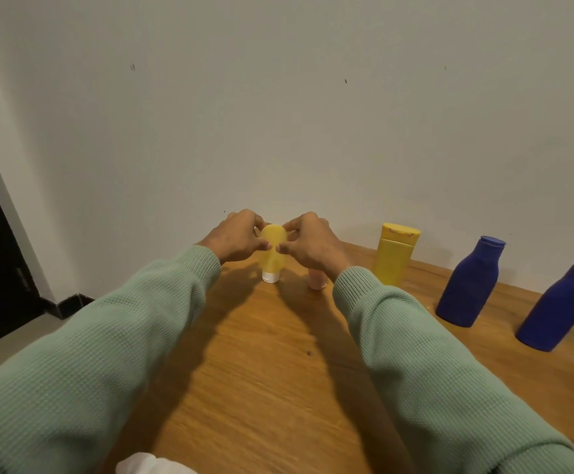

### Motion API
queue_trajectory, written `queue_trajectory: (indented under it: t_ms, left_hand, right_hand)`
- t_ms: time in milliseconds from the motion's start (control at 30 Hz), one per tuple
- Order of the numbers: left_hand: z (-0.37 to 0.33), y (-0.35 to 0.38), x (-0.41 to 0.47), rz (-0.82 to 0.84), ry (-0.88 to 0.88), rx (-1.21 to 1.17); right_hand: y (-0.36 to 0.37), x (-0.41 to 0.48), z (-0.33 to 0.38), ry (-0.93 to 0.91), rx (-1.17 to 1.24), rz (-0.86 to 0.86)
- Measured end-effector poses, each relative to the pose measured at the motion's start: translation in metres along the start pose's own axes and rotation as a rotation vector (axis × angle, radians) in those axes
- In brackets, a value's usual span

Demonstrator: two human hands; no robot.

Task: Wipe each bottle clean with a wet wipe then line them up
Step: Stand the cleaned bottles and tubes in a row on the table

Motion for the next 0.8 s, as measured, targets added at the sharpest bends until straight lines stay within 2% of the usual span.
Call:
queue_trajectory:
  t_ms: [800]
  left_hand:
    - [0.0022, -0.0010, -0.0012, -0.014, -0.057, 0.072]
  right_hand:
    - [-0.0050, -0.0100, 0.0012, 0.016, -0.034, 0.051]
Point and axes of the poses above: each hand's wrist, its own x-axis towards the middle knuckle, its own y-axis out of the palm, z = x × y, the point moved 2 cm from there along x, towards the middle knuckle, and after that the axes turned 8 degrees about x, right-handed, at the moved point
